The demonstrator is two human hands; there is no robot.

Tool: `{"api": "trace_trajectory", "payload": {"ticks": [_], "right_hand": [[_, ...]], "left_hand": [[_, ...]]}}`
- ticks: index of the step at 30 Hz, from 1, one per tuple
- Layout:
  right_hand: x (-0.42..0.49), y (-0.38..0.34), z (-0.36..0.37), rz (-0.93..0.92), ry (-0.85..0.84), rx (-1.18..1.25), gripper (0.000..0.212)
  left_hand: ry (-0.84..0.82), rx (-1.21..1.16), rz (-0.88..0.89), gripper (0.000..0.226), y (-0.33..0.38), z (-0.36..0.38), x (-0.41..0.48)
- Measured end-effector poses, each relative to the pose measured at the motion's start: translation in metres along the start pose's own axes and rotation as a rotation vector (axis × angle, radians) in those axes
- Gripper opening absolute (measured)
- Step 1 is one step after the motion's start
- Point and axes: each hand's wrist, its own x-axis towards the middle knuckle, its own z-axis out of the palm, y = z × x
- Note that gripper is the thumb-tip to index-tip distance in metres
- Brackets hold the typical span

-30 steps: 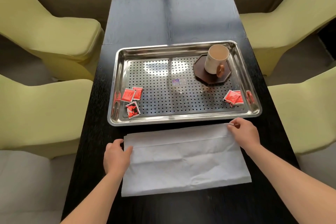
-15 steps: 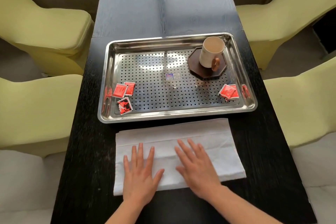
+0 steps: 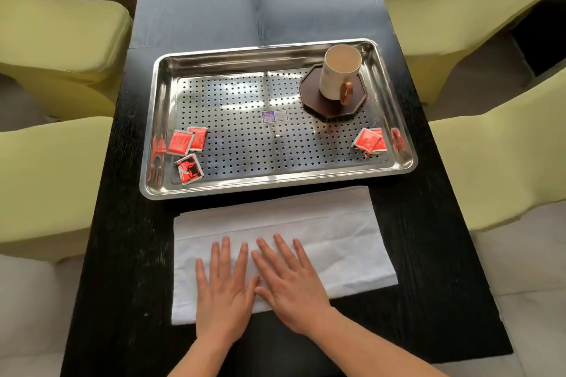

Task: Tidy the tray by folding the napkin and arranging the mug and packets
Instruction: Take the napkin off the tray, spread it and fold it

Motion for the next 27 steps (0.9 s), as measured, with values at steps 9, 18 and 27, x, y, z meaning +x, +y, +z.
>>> {"api": "trace_trajectory", "payload": {"ticks": [9,18,27], "right_hand": [[-0.092,0.102,0.008,0.383,0.011,-0.078,0.066],[-0.098,0.105,-0.007,0.444,-0.023,-0.045,0.067],[-0.065,0.092,-0.015,0.351,-0.01,0.003,0.07]], "left_hand": [[0.006,0.019,-0.254,0.078,-0.05,-0.005,-0.016],[-0.065,-0.036,-0.439,0.083,-0.03,-0.038,-0.015],[-0.095,-0.348,-0.823,0.09,-0.023,-0.061,-0.014]]}}
